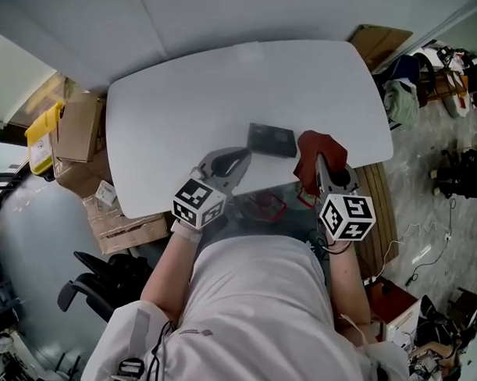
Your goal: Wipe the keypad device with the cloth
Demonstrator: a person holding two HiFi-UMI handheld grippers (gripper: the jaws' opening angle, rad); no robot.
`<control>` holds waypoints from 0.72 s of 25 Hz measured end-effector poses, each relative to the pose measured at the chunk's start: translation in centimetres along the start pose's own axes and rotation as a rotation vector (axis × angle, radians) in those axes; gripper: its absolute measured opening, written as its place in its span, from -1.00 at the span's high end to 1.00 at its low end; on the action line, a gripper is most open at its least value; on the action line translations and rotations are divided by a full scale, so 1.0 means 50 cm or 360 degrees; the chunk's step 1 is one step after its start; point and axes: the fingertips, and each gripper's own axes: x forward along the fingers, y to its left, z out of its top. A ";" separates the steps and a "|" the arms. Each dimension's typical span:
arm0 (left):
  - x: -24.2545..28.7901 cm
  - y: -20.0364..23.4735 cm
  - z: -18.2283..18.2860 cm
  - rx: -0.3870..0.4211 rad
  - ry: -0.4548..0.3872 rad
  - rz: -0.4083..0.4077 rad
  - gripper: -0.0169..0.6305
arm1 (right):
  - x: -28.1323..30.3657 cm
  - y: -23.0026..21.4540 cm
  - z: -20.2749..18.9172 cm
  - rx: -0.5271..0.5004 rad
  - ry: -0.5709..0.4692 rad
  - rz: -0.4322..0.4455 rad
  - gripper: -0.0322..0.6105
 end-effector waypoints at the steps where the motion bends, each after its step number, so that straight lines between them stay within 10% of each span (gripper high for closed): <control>1: 0.000 0.008 -0.009 -0.0004 0.0020 0.0000 0.91 | 0.009 -0.001 -0.007 -0.0002 0.0024 0.0000 0.73; 13: 0.054 0.041 -0.125 -0.0064 0.0214 0.0133 0.89 | 0.114 -0.026 -0.090 -0.0178 0.0278 0.0193 0.73; 18: 0.090 0.071 -0.171 -0.0065 0.0329 0.0202 0.53 | 0.163 -0.035 -0.136 -0.0206 0.0404 0.0303 0.73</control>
